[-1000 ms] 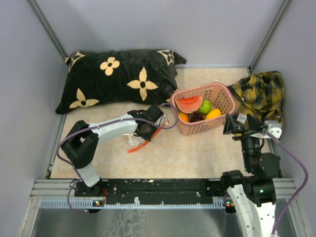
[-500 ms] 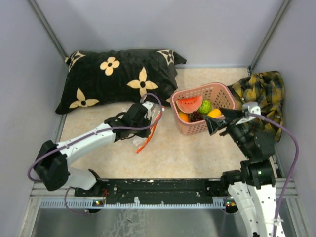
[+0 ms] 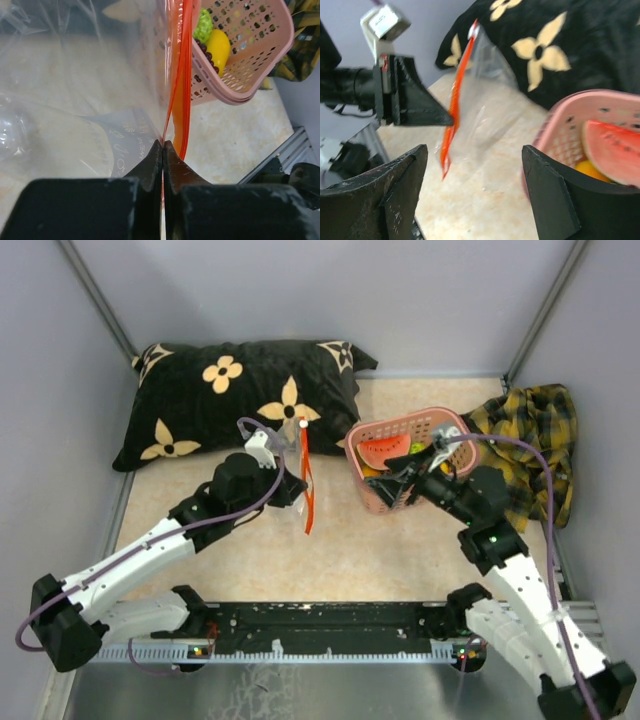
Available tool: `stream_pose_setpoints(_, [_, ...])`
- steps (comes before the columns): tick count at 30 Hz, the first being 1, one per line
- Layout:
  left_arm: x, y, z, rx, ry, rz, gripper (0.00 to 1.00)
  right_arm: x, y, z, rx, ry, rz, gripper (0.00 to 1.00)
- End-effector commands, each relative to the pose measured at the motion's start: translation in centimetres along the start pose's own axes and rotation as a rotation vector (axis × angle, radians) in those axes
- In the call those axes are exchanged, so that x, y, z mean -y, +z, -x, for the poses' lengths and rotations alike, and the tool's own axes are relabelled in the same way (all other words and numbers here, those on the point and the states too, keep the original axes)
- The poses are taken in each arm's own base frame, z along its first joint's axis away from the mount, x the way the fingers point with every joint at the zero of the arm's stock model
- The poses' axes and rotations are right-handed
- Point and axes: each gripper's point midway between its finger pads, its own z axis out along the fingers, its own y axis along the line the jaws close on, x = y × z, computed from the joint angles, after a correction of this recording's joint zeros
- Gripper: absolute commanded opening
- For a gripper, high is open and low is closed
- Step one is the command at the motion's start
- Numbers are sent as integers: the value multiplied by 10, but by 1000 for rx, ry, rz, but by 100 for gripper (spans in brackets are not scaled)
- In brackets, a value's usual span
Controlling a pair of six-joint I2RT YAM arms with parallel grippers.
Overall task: Place the food in the zip-top bag and seal the zipper
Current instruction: Pick up the zipper food storage bag at the center of the board, then open the zipper of the food storage bag.
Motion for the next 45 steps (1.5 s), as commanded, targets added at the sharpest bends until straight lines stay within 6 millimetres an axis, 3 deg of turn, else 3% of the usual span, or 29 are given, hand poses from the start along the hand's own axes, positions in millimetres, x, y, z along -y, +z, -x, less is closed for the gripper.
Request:
stream_pose_setpoints(1, [15, -6, 24, 109, -76, -68, 0, -28, 28, 5, 23, -44, 69, 76])
stream_pose_setpoints(7, [24, -11, 28, 121, -92, -110, 0, -39, 64, -18, -50, -1, 87, 70])
stream_pose_setpoints(15, [24, -9, 26, 129, -107, -120, 0, -59, 89, -37, -97, -13, 108, 69])
stream_pose_setpoints(21, [29, -5, 22, 105, -112, -150, 0, -54, 104, -44, -116, -13, 72, 63])
stream_pose_setpoints(31, [33, -7, 20, 106, -117, -176, 0, -25, 113, -59, -145, -18, -73, 48])
stream_pose_setpoints(38, [39, -5, 18, 90, -107, -209, 0, -44, 122, -60, -149, 13, 17, 47])
stream_pose_setpoints(42, [42, -5, 16, 77, -108, -225, 0, -36, 130, -68, -170, 12, -23, 45])
stream_pose_setpoints(45, [39, -6, 15, 80, -105, -216, 0, -24, 130, -67, -175, -14, -91, 38])
